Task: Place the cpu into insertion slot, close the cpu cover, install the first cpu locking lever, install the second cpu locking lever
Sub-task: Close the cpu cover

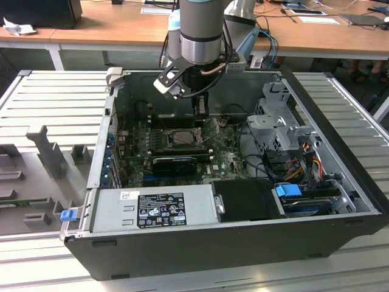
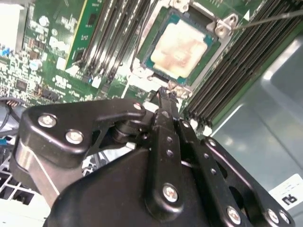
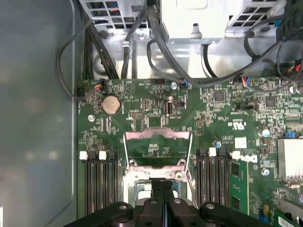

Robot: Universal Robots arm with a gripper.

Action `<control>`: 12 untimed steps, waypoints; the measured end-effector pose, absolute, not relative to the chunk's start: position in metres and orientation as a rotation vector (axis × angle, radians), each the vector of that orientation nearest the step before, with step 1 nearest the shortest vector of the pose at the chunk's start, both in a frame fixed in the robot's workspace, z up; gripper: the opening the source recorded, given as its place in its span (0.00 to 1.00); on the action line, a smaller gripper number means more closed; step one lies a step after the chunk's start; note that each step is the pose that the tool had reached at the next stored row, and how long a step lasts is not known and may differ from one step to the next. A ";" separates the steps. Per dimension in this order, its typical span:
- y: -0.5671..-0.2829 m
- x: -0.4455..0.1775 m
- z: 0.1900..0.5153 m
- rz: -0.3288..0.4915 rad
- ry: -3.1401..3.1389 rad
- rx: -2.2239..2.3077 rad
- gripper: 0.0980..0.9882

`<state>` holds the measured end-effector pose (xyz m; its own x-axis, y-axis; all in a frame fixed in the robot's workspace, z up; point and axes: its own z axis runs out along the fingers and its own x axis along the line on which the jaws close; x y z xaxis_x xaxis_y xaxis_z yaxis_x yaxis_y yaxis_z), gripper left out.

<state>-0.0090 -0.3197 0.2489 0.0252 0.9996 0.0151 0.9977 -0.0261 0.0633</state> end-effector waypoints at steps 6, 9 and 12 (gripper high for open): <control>-0.320 -0.008 0.252 0.087 2.168 2.224 0.01; -0.320 -0.001 0.253 0.086 2.168 2.224 0.01; -0.320 0.001 0.254 0.086 2.168 2.224 0.01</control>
